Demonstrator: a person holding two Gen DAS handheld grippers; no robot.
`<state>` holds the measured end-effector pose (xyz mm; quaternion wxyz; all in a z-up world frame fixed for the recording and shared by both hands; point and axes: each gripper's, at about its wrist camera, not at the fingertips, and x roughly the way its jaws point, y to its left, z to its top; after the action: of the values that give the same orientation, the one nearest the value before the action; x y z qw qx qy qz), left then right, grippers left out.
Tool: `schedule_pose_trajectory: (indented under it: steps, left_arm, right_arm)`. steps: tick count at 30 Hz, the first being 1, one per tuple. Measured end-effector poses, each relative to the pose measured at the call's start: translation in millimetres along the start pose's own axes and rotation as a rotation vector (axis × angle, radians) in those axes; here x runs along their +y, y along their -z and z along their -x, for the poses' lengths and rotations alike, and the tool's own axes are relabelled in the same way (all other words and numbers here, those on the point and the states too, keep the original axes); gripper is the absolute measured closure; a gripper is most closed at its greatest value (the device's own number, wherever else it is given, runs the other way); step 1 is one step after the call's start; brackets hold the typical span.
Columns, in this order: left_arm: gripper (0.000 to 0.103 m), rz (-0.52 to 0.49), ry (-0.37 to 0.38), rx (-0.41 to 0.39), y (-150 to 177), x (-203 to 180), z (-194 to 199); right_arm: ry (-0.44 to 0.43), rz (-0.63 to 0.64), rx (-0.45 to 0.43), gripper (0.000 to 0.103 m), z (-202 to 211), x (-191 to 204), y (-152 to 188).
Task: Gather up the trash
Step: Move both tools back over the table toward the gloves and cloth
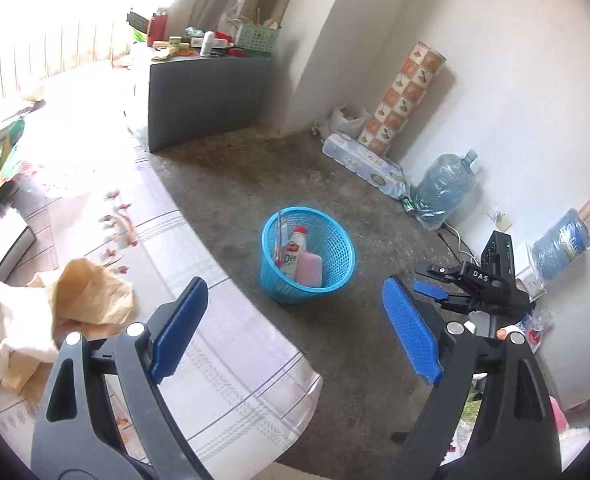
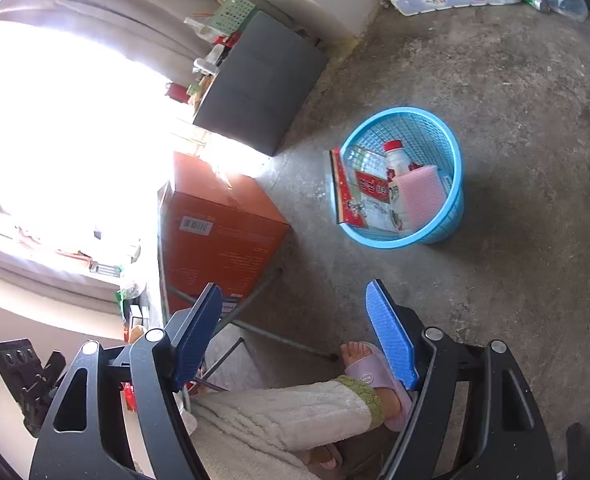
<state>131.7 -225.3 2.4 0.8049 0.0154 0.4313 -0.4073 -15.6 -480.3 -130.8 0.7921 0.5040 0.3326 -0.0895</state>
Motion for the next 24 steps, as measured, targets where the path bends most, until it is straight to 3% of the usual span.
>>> schedule_pose_trajectory:
  steps: [5,10,12,17,20,22,24]
  left_arm:
    - [0.018,0.125,-0.109,-0.076,49,65,62]
    - [0.018,0.258,-0.202,-0.146,88,129,106]
    - [0.018,0.317,-0.2,-0.177,94,149,116]
    - [0.018,0.358,-0.157,-0.234,76,174,114]
    - [0.018,0.345,-0.16,-0.215,52,181,93]
    - [0.018,0.318,-0.225,-0.173,41,187,72]
    - [0.028,0.29,-0.275,-0.125,33,193,52]
  right_arm:
    - [-0.041,0.188,0.017,0.027,-9,85,22]
    - [-0.121,0.453,0.134,0.027,-51,185,65]
    - [-0.118,0.543,0.175,0.027,-75,220,82]
    - [-0.084,0.579,0.261,0.027,-146,269,99]
    - [-0.026,0.586,0.285,0.027,-186,286,104]
    - [0.008,0.591,0.301,0.027,-211,294,105]
    - [0.049,0.627,0.304,0.032,-228,301,111]
